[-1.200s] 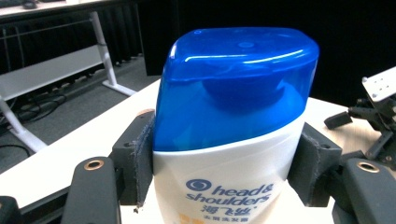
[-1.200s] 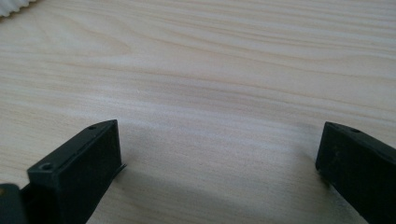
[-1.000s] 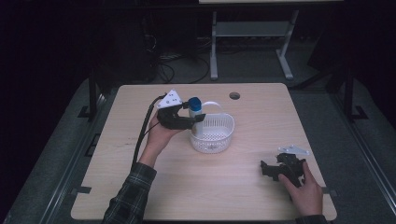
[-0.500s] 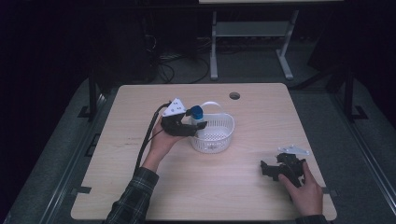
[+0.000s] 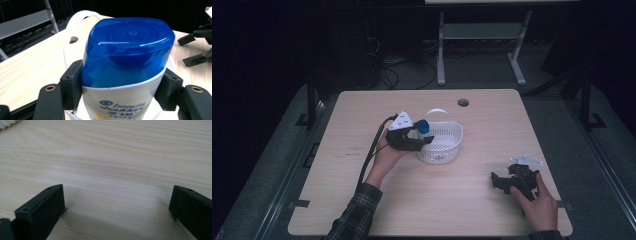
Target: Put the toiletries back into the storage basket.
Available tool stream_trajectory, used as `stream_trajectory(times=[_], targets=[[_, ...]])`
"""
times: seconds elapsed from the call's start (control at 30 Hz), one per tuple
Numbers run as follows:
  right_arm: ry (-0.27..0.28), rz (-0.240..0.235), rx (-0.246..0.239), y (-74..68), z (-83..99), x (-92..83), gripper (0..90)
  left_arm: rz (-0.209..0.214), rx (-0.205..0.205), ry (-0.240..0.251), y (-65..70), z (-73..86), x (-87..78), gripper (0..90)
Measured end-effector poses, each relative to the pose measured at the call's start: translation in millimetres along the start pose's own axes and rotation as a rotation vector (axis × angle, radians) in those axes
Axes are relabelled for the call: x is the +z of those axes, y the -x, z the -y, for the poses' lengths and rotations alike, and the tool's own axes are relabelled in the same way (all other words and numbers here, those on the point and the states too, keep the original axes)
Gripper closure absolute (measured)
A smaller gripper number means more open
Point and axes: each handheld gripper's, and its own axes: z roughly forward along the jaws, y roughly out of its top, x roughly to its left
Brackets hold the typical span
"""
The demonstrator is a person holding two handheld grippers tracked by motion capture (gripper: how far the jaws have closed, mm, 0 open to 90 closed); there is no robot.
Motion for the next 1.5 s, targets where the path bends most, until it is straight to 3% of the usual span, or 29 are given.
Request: stream_trajectory(times=[0.47, 0.63, 0.77, 1.0, 1.17, 1.5], targets=[[0.000, 0.001, 0.000, 0.0, 0.0, 0.1, 0.0, -0.010, 0.015, 0.013, 3.2, 4.2, -0.6, 32.2], [0.000, 0.001, -0.001, 0.1, 0.0, 0.1, 0.0, -0.008, 0.012, 0.027, 4.3, 4.4, -1.2, 25.5], [-0.001, 0.001, -0.001, 0.0, 0.0, 0.0, 0.0, 0.021, -0.007, 0.023, 3.2, 5.2, -1.4, 15.3], [0.000, 0.000, -0.001, 0.1, 0.0, 0.1, 0.0, 0.021, -0.009, 0.005, 5.6, 5.3, -4.3, 13.3], [0.000, 0.000, -0.001, 0.1, 0.0, 0.1, 0.0, 0.008, -0.005, -0.003, 5.0, 5.9, -10.5, 13.3], [-0.002, -0.005, -0.004, -0.4, -0.7, 0.5, 0.0, -0.020, -0.003, -0.019, 8.3, 8.7, -38.6, 13.3]])
